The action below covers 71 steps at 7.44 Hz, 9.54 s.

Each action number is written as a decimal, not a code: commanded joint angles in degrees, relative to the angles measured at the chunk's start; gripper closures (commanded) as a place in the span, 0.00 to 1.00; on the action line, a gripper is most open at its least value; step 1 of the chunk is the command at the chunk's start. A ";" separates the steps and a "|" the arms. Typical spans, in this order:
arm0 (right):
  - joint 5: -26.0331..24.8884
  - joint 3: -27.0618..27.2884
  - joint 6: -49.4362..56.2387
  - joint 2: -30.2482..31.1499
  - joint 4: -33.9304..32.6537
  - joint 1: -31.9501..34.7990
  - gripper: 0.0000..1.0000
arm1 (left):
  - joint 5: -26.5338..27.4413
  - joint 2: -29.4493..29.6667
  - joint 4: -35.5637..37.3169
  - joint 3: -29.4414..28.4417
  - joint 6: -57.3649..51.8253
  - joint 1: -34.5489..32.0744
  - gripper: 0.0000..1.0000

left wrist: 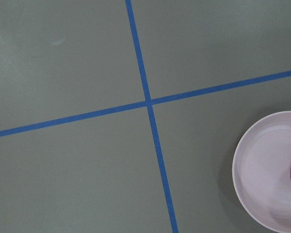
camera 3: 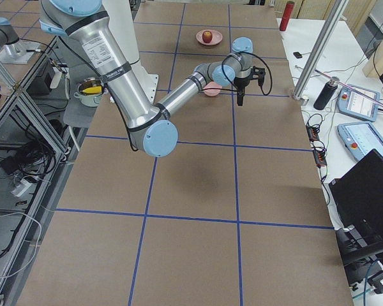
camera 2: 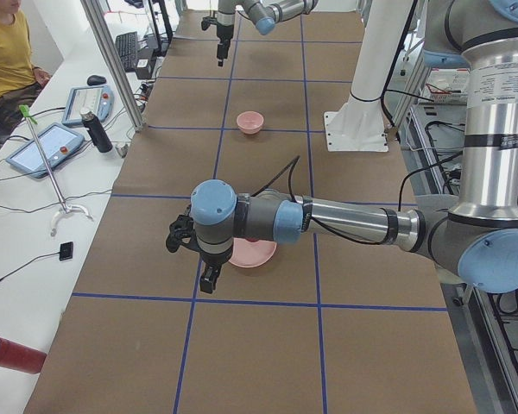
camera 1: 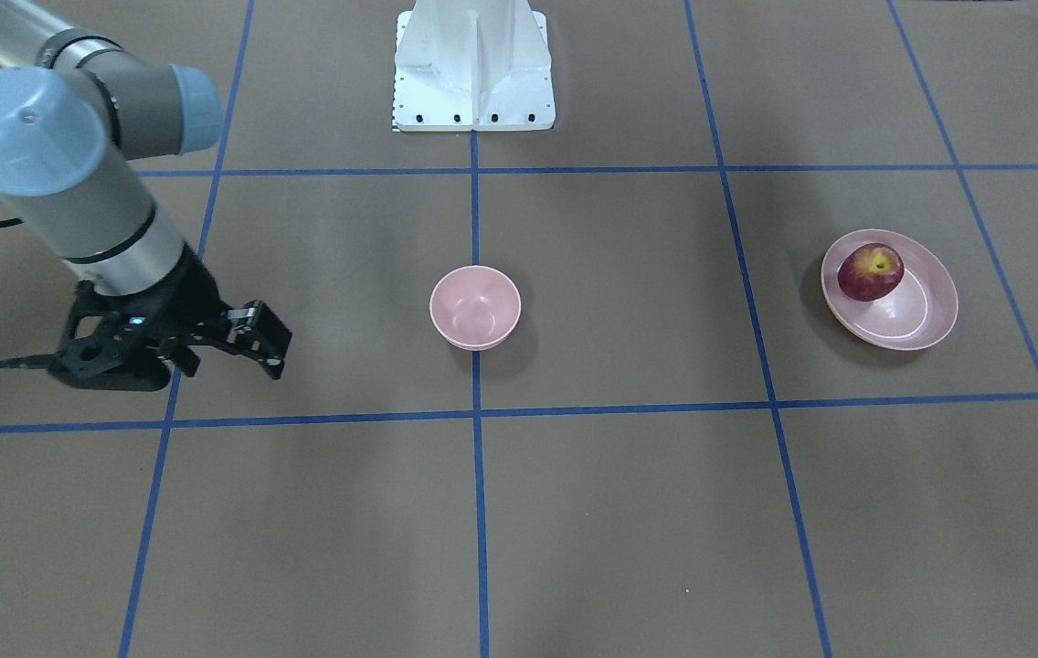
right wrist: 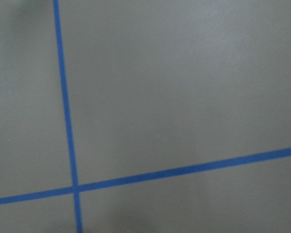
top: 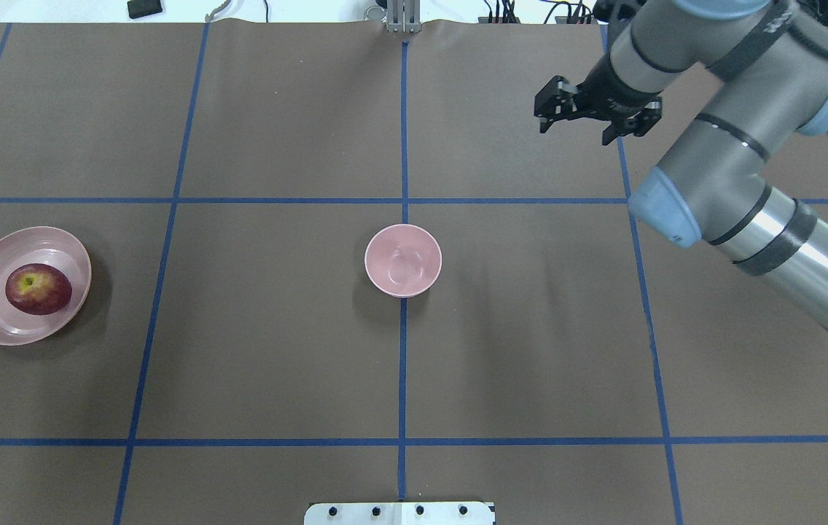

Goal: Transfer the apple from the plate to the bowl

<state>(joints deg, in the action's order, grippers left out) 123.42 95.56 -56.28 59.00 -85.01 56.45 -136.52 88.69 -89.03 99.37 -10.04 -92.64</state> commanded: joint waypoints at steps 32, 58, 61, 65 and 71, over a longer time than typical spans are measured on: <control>8.60 0.50 55.13 31.26 -0.42 28.27 0.00 | 25.84 50.39 0.96 -11.25 83.74 58.69 1.00; 7.80 -0.99 51.80 34.34 -0.51 29.77 0.00 | 1.54 2.40 4.57 -1.87 5.74 8.14 0.02; 7.89 -0.99 51.79 34.25 -0.51 29.77 0.00 | 0.38 -3.35 1.77 -1.72 1.86 3.53 0.02; 8.16 -0.55 51.71 34.25 -0.51 29.77 0.00 | 0.46 -3.08 -0.52 -1.28 1.60 2.55 0.02; 8.33 -0.20 49.51 34.08 -0.42 29.77 0.00 | 0.99 -4.40 -5.28 -1.54 1.78 2.55 0.02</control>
<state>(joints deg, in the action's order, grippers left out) 131.74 95.35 -6.59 93.15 -85.43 86.22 -135.59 84.49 -94.26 97.84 -8.22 -90.09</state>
